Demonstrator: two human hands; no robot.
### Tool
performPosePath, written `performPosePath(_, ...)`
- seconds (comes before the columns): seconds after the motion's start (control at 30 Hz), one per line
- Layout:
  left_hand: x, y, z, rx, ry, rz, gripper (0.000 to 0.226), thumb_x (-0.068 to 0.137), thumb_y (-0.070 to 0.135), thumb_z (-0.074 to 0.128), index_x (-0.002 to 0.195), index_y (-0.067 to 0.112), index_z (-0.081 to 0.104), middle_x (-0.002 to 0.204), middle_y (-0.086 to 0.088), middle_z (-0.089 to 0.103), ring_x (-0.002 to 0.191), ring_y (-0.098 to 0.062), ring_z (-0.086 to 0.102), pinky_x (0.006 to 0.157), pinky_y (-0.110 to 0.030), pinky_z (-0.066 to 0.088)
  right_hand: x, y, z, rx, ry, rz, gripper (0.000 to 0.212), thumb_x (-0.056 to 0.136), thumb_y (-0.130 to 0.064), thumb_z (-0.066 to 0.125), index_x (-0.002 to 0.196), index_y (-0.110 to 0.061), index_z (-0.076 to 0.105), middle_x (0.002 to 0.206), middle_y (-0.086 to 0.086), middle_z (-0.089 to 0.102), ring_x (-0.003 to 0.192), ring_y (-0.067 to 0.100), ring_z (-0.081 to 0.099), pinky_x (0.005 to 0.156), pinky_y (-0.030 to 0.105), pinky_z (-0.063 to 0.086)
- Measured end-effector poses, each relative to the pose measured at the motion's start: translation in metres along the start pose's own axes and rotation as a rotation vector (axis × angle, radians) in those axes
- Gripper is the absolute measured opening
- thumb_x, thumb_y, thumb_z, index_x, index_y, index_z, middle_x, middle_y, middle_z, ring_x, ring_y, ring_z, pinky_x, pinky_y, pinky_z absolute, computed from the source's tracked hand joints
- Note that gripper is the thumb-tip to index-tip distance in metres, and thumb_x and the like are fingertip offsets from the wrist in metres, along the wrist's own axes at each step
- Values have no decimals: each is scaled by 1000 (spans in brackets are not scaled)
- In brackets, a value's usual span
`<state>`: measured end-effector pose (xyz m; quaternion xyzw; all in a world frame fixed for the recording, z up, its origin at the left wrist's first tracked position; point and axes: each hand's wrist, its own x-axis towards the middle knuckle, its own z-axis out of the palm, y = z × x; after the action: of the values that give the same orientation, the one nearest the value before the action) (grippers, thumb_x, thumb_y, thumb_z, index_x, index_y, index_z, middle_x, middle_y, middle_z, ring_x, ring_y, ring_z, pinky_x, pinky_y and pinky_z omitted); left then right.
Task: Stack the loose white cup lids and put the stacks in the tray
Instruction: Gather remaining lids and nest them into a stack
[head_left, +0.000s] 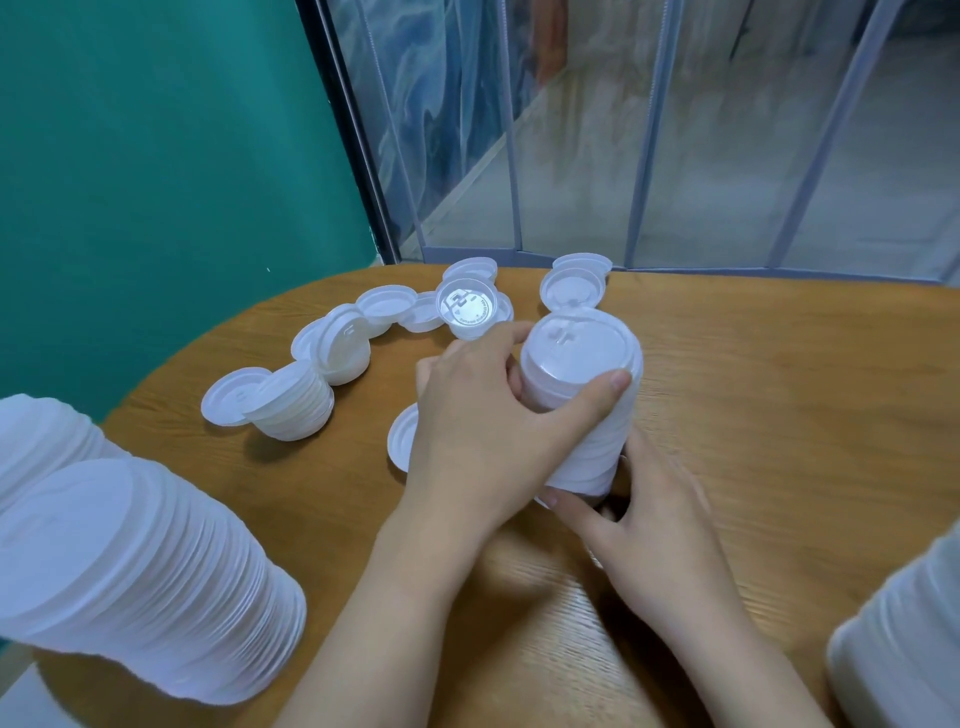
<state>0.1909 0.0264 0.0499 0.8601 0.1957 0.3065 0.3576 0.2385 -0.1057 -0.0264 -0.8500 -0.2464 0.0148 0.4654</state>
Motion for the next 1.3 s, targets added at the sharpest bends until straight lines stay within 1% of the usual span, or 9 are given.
performPosePath(0.27,1,-6,-1,19,-52,-70,65,61,87,61,101,37,70,68,33,52,75,-5,49,84,-41,49,0,-4,-1,3,-25,16,56,68,-64,67,118,-41,55,96,-23,63,94,6,54,101,56,45)
performPosePath(0.37,-1,-9,-2,0,-68,-79,66,59,89,63,102,39,69,65,19,49,85,-13,54,78,-33,46,-1,-4,-2,10,-18,21,53,68,-66,67,114,-43,54,87,-22,61,87,0,51,102,58,44)
performPosePath(0.5,0,-12,-4,-13,-94,-104,70,57,91,64,104,40,69,70,17,50,93,-20,58,75,-30,43,-1,-3,-1,13,-6,34,48,72,-54,78,112,-41,54,80,-21,58,86,-5,49,103,58,43)
performPosePath(0.77,-1,-12,-3,-47,-81,-85,69,57,90,66,103,39,70,67,19,51,86,-14,56,85,-46,53,0,-4,-1,-1,-9,48,48,72,-53,78,112,-40,55,79,-21,57,87,-9,45,103,56,42)
performPosePath(0.93,1,-19,-14,3,-27,-94,84,64,93,51,125,37,64,84,12,60,98,-18,59,92,-41,50,-1,-3,-1,-7,-2,53,47,73,-52,81,110,-39,55,75,-20,55,86,-11,46,102,56,43)
performPosePath(1.0,-1,-33,-21,22,41,-89,67,80,85,45,123,37,61,92,12,63,99,-10,60,96,-48,49,-1,-3,-1,-13,-5,49,46,74,-53,81,109,-39,54,74,-20,54,87,-11,46,102,55,43)
performPosePath(1.07,-8,-50,-24,101,102,-98,43,91,66,56,122,36,59,97,15,61,99,-3,58,99,-50,48,-2,-3,-2,-8,-4,44,44,74,-53,80,106,-39,53,74,-20,55,89,-12,46,102,54,43)
performPosePath(1.17,-24,-78,-23,273,72,-129,37,94,39,69,128,26,61,110,14,58,111,-13,55,104,-37,37,-3,-4,-3,-5,-6,41,43,74,-52,80,105,-39,53,75,-19,56,92,-12,46,101,53,43)
performPosePath(1.3,-33,-95,-21,481,-62,-142,38,92,47,69,126,31,63,120,17,58,119,-12,48,97,-26,22,-3,-5,-3,-6,-20,41,43,74,-54,80,105,-40,53,79,-19,58,89,0,50,94,48,44)
